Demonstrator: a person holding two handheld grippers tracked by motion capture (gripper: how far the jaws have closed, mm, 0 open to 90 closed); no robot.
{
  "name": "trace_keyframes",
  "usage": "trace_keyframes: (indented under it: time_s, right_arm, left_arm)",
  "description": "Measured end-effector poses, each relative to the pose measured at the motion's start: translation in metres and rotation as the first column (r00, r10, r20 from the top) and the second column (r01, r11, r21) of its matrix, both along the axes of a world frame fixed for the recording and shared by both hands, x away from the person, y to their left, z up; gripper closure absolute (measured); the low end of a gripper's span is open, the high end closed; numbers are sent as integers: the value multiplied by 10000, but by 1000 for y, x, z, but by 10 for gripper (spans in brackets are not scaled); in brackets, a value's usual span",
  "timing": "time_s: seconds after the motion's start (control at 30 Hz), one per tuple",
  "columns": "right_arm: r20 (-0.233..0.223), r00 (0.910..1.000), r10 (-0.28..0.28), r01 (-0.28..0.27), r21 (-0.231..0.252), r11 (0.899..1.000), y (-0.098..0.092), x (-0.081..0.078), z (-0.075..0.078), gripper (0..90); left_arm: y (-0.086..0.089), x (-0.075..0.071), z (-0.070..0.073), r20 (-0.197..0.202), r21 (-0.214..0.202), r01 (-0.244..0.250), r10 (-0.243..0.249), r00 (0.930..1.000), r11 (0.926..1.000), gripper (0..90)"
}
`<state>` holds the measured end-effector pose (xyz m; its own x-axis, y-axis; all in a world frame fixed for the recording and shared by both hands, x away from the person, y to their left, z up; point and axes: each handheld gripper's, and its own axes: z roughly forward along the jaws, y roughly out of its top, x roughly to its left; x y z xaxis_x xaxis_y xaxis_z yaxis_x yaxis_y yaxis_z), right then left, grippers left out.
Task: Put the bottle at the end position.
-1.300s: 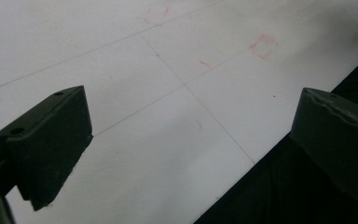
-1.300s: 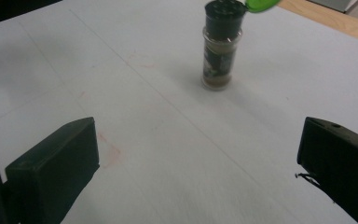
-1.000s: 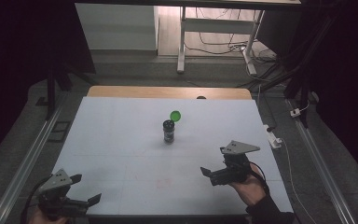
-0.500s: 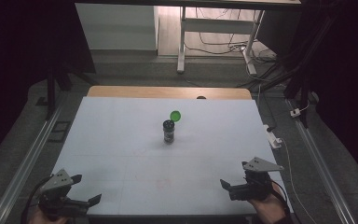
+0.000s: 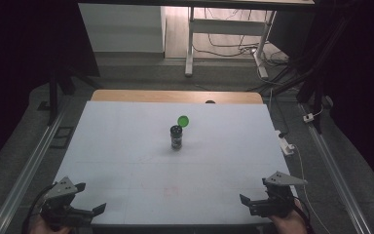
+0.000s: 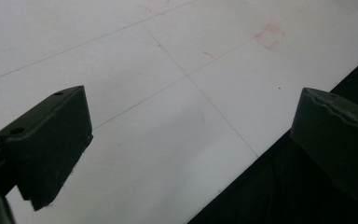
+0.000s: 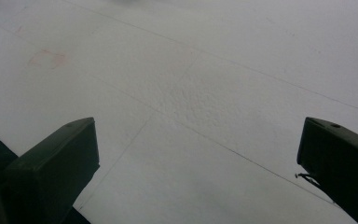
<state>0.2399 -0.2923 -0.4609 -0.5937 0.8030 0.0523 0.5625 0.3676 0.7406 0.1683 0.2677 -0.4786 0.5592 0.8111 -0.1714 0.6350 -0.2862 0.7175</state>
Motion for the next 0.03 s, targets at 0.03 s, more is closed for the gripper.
trace_keyframes:
  time_s: [0.03]
  right_arm:
    - [2, 10000, 25, -25, -42, 10000, 0, 0, 0, 0]
  left_arm:
    - [0, 0, 0, -11, -35, 1, -1, 10000, 10000, 0]
